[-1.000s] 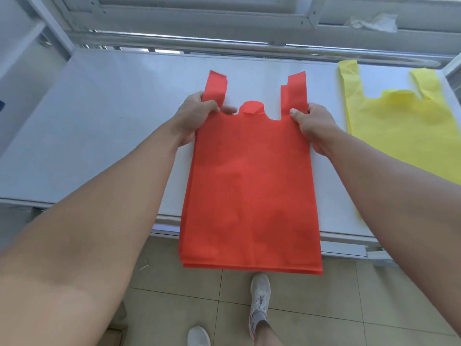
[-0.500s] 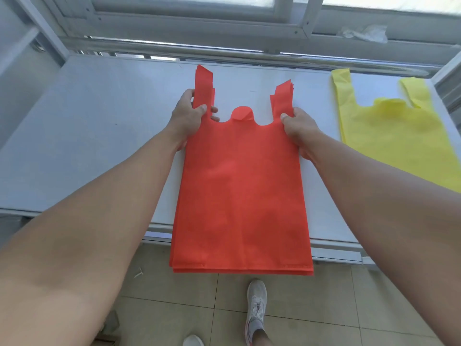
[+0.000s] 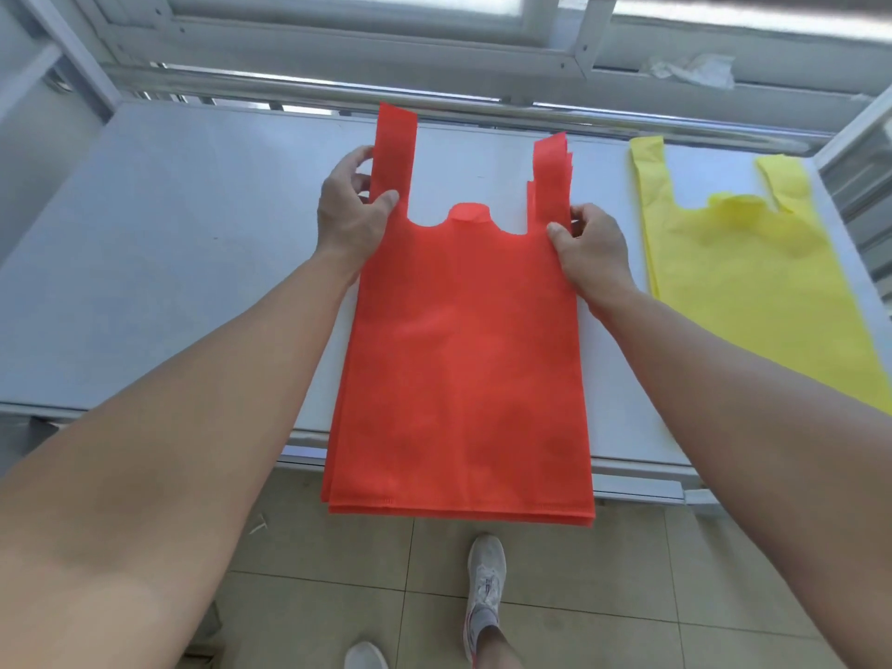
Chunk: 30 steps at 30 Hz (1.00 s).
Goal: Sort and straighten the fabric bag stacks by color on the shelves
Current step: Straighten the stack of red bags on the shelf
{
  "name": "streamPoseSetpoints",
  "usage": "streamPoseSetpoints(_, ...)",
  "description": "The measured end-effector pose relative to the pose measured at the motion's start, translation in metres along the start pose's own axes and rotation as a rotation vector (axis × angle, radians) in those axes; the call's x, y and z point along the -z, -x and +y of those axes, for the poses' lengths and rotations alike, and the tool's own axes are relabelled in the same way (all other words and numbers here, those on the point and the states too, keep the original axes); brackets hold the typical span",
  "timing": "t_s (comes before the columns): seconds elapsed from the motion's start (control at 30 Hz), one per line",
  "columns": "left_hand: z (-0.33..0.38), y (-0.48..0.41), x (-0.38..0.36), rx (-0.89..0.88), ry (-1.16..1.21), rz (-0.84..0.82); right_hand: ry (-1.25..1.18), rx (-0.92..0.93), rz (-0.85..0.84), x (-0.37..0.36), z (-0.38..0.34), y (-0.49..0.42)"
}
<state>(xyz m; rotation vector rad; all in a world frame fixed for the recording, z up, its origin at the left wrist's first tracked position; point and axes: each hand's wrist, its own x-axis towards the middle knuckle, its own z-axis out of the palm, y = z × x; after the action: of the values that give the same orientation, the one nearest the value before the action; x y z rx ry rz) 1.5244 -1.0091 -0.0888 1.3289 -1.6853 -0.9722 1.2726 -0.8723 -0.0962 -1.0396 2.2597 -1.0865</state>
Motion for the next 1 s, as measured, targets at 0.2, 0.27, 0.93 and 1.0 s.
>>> streamPoseSetpoints(0.2,-0.014,0.008,-0.009,0.049,-0.280,-0.039,0.262,0.009,-0.088,0.001,0.004,0.004)
streamPoseSetpoints(0.27,-0.013,0.018,-0.007,0.029,-0.320,-0.013,0.290,0.015,-0.079,0.005,0.000,0.016)
streamPoseSetpoints(0.93,-0.005,0.273,0.083,0.652,-0.132,-0.290,0.393,-0.187,-0.145,0.046,0.012,0.275)
streamPoseSetpoints(1.0,-0.009,0.269,0.085,0.642,-0.073,-0.348,0.308,-0.192,-0.129,0.038,0.008,0.278)
